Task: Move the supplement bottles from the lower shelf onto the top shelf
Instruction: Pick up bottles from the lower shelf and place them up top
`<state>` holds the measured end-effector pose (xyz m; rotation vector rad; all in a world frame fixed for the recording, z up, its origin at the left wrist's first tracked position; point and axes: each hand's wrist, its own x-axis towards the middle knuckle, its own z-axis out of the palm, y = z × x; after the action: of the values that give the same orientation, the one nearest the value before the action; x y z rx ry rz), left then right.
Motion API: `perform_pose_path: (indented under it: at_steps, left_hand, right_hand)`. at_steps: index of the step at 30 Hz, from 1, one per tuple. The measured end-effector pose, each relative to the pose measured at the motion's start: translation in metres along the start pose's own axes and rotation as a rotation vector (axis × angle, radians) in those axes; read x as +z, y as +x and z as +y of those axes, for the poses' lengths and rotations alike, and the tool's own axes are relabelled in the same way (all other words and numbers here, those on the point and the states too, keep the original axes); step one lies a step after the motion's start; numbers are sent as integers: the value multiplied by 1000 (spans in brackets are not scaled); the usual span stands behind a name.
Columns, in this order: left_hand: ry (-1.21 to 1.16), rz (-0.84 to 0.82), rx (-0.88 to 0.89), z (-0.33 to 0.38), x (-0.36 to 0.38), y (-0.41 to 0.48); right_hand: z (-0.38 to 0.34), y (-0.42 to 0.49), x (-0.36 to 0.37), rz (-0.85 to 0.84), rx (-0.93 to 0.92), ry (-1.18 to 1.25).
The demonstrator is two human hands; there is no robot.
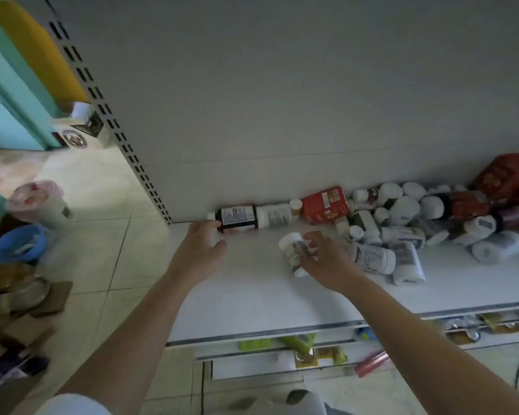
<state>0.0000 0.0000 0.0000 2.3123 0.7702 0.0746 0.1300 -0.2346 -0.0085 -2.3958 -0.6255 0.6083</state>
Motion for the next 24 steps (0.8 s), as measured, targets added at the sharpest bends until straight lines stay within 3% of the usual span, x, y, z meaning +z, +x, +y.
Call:
perform_pose_path:
  at_steps: [7,14,19,24]
  left_hand:
    - [-75,48,-192,-2,23,49]
    - [-474,113,-371,-22,39,85]
    - [-632,104,-369,-26,39,82]
    - [-587,285,-262,-9,35,54]
  right_hand:
    - [-4,32,29,-31,115,-9]
    - [4,32,45,64,134,-36]
    - [6,21,37,55,290,566]
    - [-5,-3,25,93,362,1092]
